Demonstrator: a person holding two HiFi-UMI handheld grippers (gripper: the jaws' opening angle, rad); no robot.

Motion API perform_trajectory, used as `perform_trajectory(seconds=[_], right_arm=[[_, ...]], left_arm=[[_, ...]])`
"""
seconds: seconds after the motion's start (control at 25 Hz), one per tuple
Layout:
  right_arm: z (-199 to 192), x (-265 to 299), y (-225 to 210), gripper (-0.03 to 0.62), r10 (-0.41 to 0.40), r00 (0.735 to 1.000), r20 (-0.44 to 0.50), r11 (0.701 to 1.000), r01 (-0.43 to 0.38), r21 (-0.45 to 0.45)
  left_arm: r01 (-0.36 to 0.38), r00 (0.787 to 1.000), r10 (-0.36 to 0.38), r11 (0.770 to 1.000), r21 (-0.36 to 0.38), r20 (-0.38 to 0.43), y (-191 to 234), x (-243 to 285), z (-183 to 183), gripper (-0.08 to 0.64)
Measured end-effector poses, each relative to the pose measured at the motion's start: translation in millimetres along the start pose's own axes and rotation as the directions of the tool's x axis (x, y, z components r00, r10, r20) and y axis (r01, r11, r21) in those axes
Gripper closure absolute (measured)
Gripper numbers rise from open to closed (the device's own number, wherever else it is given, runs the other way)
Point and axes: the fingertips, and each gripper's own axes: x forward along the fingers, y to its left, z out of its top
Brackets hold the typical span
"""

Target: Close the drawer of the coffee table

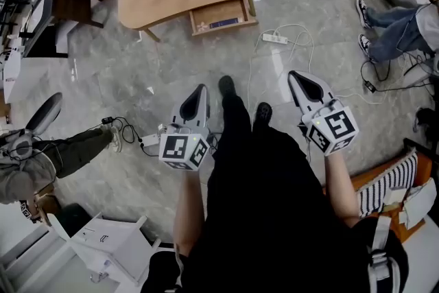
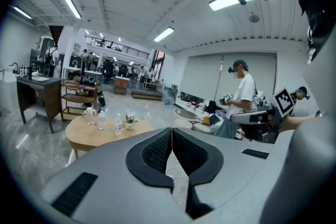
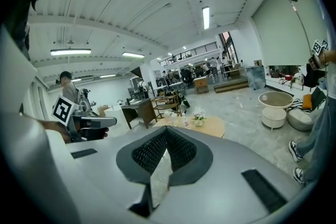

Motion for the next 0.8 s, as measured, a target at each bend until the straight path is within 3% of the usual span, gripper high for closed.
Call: perform_trajectory(seconds=[0.56, 0.8], right_arm=[[55, 119, -18, 0.58, -0.109, 0.994, -0.028, 0.994, 0.109, -0.011], [62, 158, -14, 0.58, -0.172, 0.983, -0.057, 0.985, 0.171, -0.012]], left_arm=[[0.135, 0.991, -0.135, 0.991, 0.0, 0.008, 108, 100, 55, 0.545], [0.188, 0.982, -0.189, 0.982, -0.014, -0.019, 159, 128, 59, 0.545]])
